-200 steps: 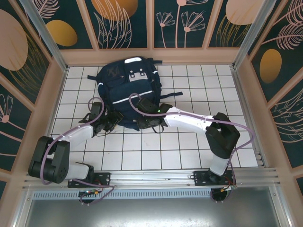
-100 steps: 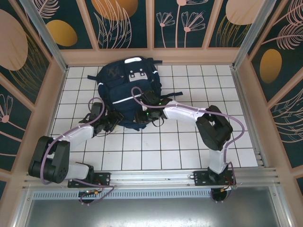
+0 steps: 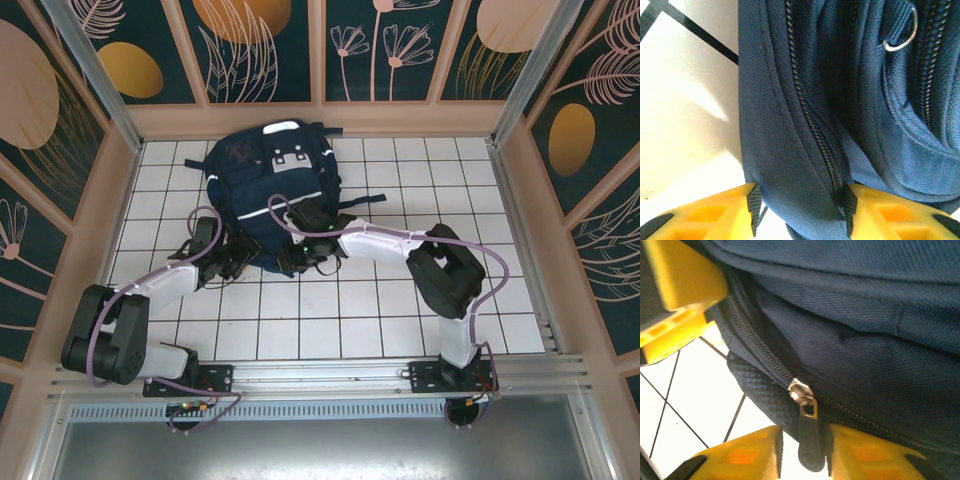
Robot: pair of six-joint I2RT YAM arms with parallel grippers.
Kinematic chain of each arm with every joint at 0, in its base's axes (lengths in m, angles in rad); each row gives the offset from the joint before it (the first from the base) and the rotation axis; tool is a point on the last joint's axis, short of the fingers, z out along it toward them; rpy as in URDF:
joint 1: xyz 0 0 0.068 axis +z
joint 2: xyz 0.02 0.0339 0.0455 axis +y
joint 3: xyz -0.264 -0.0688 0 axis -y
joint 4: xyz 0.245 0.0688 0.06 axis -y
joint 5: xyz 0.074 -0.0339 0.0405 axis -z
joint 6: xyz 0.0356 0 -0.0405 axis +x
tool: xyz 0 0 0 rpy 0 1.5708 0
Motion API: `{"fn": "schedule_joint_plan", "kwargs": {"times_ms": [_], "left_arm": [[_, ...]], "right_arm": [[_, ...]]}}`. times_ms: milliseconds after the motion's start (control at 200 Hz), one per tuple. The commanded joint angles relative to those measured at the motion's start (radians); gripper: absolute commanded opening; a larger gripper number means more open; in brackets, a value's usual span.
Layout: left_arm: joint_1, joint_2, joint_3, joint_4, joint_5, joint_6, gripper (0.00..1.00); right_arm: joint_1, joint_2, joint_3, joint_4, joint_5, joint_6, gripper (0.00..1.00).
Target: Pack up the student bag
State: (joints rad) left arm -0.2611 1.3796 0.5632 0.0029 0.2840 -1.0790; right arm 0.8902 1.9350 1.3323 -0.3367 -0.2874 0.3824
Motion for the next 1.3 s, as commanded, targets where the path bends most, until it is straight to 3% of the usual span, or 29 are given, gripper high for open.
{"fn": "schedule_joint_plan", "kwargs": {"times_ms": [0,95,260,340,380,430,545,921,1296], "left_arm": [[-0.005,0.005,0.006,-0.003,0.006,-0.006,0.50],[-0.006,-0.003,0.005,-0.006,0.006,-0.008,0.50],[-0.006,-0.010,0.007,-0.006,0.007,-0.007,0.51],[-0.007,-0.007,0.004,0.000,0.007,-0.007,0.59],[-0.007,-0.004,0.003,0.006,0.009,-0.004,0.58],[-0.006,0.004,0.002,0.012,0.005,-0.002,0.49],[-0.007,0.024,0.004,0.002,-0.027,-0.007,0.00],[0.009,-0.039,0.041,-0.143,-0.197,0.035,0.00],[0.209,-0.076,0.104,-0.284,-0.231,0.192,0.00]], "right_arm": [[0.007,0.025,-0.004,-0.008,0.036,-0.006,0.27],[0.007,0.034,0.007,-0.019,0.071,-0.005,0.24],[0.009,0.030,0.003,-0.018,0.126,0.017,0.00],[0.011,0.007,-0.003,-0.018,0.157,0.025,0.00],[0.016,-0.008,-0.005,-0.021,0.183,0.027,0.00],[0.018,-0.026,-0.009,-0.030,0.219,0.031,0.00],[0.019,-0.068,-0.025,-0.049,0.291,0.048,0.00],[-0.022,-0.144,-0.122,-0.130,0.579,0.093,0.00],[-0.173,-0.235,-0.197,-0.049,0.510,-0.024,0.00]]}}
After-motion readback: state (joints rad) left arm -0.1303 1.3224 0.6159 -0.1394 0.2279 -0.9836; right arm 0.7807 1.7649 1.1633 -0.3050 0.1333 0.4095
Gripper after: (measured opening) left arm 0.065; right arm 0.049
